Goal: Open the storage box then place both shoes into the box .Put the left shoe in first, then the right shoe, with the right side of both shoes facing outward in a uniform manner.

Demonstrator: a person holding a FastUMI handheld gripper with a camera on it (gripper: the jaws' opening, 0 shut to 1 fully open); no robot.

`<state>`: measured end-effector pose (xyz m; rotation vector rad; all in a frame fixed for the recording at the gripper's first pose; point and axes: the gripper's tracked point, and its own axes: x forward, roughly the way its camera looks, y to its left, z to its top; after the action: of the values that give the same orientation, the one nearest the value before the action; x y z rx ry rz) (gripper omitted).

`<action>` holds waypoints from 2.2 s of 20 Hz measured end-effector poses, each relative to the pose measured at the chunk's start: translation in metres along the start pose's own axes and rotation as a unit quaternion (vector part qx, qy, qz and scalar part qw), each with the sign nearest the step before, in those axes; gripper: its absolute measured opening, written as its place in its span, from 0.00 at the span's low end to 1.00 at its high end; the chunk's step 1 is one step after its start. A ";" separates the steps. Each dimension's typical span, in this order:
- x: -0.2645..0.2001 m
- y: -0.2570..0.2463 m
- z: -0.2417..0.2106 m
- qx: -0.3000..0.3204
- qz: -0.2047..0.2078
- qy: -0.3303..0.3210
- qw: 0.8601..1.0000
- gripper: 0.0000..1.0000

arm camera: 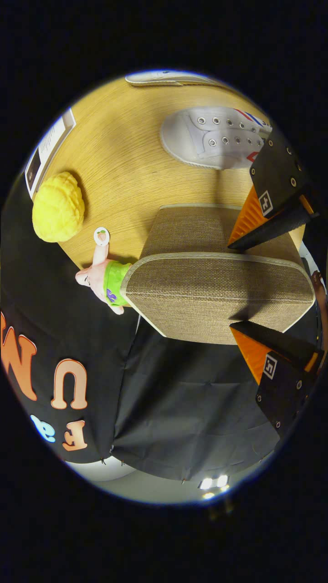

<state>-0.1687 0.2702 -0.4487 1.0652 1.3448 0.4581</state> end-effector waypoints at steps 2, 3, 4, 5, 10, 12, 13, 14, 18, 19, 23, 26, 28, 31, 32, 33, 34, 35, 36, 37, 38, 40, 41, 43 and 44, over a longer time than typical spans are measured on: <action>-0.006 0.007 0.004 0.008 0.013 -0.005 1.000 0.87; -0.013 0.008 0.004 0.014 0.018 -0.004 1.000 0.85; -0.016 0.009 0.006 0.019 0.023 -0.005 1.000 0.83; -0.020 0.010 0.009 0.024 0.026 -0.009 0.999 0.81; -0.035 0.024 0.018 0.027 0.058 -0.027 0.998 0.62; -0.034 0.021 0.016 0.020 0.051 -0.028 0.998 0.48; -0.034 0.022 0.016 0.017 0.050 -0.032 0.998 0.42; -0.035 0.024 0.017 0.016 0.051 -0.036 0.998 0.36; -0.027 0.012 0.018 -0.019 0.013 -0.054 0.998 0.20; -0.024 0.013 0.014 -0.016 0.012 -0.048 0.999 0.20; -0.026 0.046 0.023 0.005 0.072 -0.062 0.995 0.12; -0.025 0.046 0.031 0.011 0.068 -0.066 0.995 0.01; -0.022 0.043 0.027 0.010 0.058 -0.054 0.997 0.01; -0.024 0.040 0.033 -0.002 0.041 -0.065 0.997 0.01; -0.022 0.027 0.036 -0.013 0.009 -0.070 0.997 0.01; -0.020 0.021 0.031 -0.021 -0.003 -0.058 0.998 0.01; -0.018 0.017 0.027 -0.018 -0.009 -0.046 0.999 0.01; -0.018 0.018 0.025 -0.016 -0.009 -0.041 0.999 0.01; -0.016 0.019 0.026 -0.019 -0.010 -0.043 0.999 0.01; -0.014 0.020 0.026 -0.021 -0.008 -0.043 0.999 0.02; -0.011 0.024 0.024 -0.022 -0.001 -0.040 0.999 0.07; -0.005 0.028 0.018 -0.035 0.004 -0.033 0.999 0.18; -0.002 0.027 0.014 -0.038 0.002 -0.027 0.999 0.20; 0.003 0.029 0.005 -0.039 0.001 -0.011 0.999 0.20; 0.004 0.034 0.005 -0.031 0.009 -0.010 0.999 0.12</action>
<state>-0.1532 0.2879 -0.4238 1.0283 1.2975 0.4982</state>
